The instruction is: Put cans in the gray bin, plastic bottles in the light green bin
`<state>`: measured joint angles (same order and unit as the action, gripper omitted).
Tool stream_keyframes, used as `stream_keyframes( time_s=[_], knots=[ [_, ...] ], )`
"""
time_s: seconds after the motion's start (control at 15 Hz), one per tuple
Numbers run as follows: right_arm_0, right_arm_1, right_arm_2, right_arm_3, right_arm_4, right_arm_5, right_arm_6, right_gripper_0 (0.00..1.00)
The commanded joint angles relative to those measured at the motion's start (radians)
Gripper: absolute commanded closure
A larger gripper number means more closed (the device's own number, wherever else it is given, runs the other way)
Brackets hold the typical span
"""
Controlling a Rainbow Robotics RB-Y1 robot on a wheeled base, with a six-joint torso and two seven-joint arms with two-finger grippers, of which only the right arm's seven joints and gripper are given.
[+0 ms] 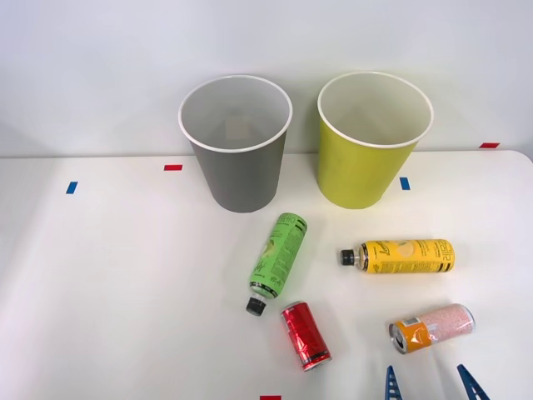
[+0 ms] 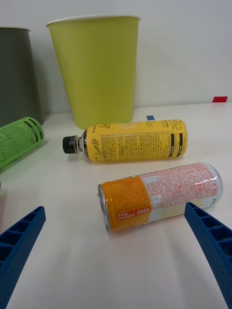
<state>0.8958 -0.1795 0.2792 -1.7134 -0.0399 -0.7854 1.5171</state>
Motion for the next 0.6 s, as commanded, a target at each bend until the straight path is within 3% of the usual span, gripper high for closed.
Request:
stream_keyframes(
  time_s=[0.07, 0.6],
  knots=[
    [0.000, 0.000, 0.000, 0.000, 0.000, 0.000, 0.000, 0.00],
    [0.000, 0.000, 0.000, 0.000, 0.000, 0.000, 0.000, 0.00]
  ],
)
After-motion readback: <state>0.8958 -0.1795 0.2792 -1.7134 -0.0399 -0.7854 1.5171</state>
